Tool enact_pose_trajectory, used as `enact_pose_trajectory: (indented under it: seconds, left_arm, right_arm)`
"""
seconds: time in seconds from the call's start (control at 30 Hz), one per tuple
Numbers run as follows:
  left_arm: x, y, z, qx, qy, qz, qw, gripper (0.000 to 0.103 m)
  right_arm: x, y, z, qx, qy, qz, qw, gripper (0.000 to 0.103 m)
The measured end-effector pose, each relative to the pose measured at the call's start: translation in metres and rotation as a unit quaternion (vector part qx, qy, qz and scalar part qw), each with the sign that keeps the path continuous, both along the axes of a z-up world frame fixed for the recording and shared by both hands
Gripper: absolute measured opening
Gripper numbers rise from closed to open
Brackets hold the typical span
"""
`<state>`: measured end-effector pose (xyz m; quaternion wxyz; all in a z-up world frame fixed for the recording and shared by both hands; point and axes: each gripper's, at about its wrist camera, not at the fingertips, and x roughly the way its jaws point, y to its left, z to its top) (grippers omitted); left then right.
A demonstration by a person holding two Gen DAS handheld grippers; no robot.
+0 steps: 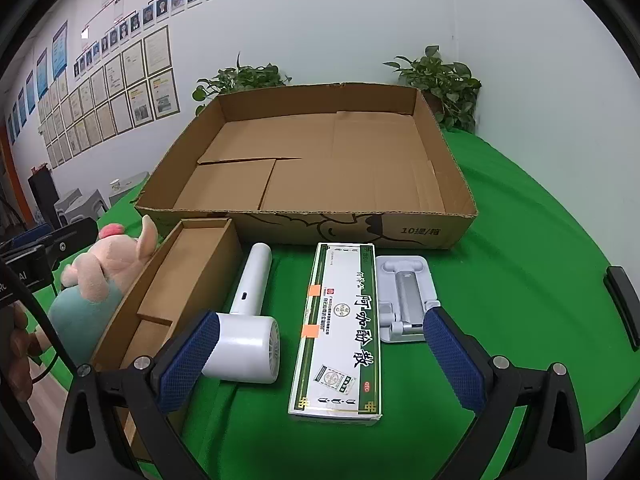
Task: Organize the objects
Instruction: 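Move the left tool toward the plush pig and close on it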
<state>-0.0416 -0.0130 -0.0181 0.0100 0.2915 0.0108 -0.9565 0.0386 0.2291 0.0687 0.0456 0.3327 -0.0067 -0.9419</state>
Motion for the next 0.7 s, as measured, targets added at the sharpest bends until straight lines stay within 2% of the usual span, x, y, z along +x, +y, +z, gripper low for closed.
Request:
enact_pose_trajectory:
  seconds: [0.27, 0.7]
  left_arm:
    - [-0.0010, 0.0046, 0.0013, -0.008, 0.002, -0.007, 0.9999, 0.102]
    - [-0.0054, 0.0032, 0.0006, 0.002, -0.004, -0.022, 0.9997, 0.102]
  right_arm:
    - [0.0014, -0.0001, 0.0002, 0.004, 0.001, 0.002, 1.000, 0.103]
    - [-0.0020, 0.0051, -0.0060, 0.008, -0.004, -0.005, 1.000, 0.103]
